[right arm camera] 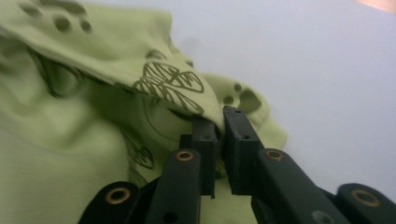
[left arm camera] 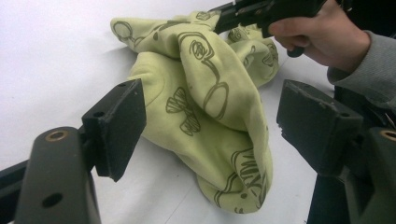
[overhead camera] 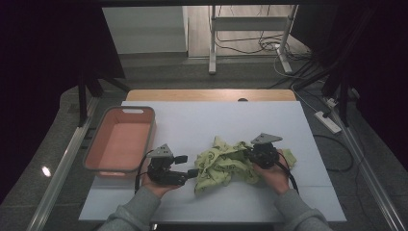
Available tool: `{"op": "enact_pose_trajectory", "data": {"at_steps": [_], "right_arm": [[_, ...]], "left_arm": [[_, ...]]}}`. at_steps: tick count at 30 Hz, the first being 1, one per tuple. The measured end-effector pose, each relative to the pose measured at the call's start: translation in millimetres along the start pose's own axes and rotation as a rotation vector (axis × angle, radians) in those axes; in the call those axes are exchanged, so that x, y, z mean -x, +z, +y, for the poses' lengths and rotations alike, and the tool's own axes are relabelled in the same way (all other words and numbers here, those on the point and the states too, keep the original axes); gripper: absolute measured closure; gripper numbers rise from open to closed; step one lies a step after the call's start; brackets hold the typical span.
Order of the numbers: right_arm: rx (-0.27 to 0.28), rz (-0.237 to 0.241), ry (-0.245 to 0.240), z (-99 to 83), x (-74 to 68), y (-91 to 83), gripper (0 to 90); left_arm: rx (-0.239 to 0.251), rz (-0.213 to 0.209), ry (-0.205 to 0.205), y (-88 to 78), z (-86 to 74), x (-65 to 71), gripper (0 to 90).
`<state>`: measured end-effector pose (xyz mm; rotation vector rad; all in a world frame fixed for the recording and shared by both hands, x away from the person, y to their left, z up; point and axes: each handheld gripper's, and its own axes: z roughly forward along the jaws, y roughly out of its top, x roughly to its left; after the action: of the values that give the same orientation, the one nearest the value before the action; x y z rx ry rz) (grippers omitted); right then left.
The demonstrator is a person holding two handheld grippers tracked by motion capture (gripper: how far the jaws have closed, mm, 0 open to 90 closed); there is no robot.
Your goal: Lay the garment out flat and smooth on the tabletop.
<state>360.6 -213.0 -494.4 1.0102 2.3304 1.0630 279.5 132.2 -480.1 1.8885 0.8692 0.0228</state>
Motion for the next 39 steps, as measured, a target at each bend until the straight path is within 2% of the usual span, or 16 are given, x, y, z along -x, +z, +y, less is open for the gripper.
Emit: {"op": "enact_pose_trajectory", "data": {"at_steps": [2,6,8,14,19,23,27,29,33,36,39], "right_arm": [[0.037,0.029,0.028,3.5,-0.8,-6.7,86.0],[0.103,0.087,0.045,11.7,-9.9,-21.4,86.4],[0.136,0.143,0.049,15.8,-17.8,-27.0,86.4],[0.164,0.226,0.018,24.2,-45.8,-32.7,86.5],[0.168,0.311,-0.04,29.6,-77.1,-34.4,86.5],[0.144,0.383,-0.072,28.6,-100.8,-32.2,86.5],[0.113,0.445,-0.071,23.0,-118.1,-25.0,86.4],[0.088,0.457,-0.088,18.7,-125.5,-19.1,86.4],[0.041,0.49,-0.087,9.6,-136.7,-6.3,86.4],[0.025,0.5,-0.104,6.5,-142.8,-1.2,86.4],[0.026,0.491,-0.117,5.0,-143.2,0.7,83.9]], "left_arm": [[0.003,0.0,0.0,-0.8,0.4,-0.4,23.6],[0.014,-0.003,-0.006,-3.1,1.2,-1.8,23.6],[0.02,-0.002,-0.009,-4.3,1.7,-2.5,23.7],[0.028,0.002,-0.012,-6.9,2.3,-3.3,23.7],[0.044,0.01,-0.016,-10.9,2.8,-4.8,23.7],[0.056,0.016,-0.022,-13.7,3.1,-6.4,23.8],[0.057,0.018,-0.024,-14.0,3.3,-7.3,23.8],[0.055,0.017,-0.022,-13.6,3.3,-7.3,23.8],[0.053,0.02,-0.023,-13.4,3.1,-7.8,23.7],[0.053,0.021,-0.024,-13.5,3.0,-8.2,23.8],[0.051,0.022,-0.023,-13.4,3.0,-8.1,23.8]]}}
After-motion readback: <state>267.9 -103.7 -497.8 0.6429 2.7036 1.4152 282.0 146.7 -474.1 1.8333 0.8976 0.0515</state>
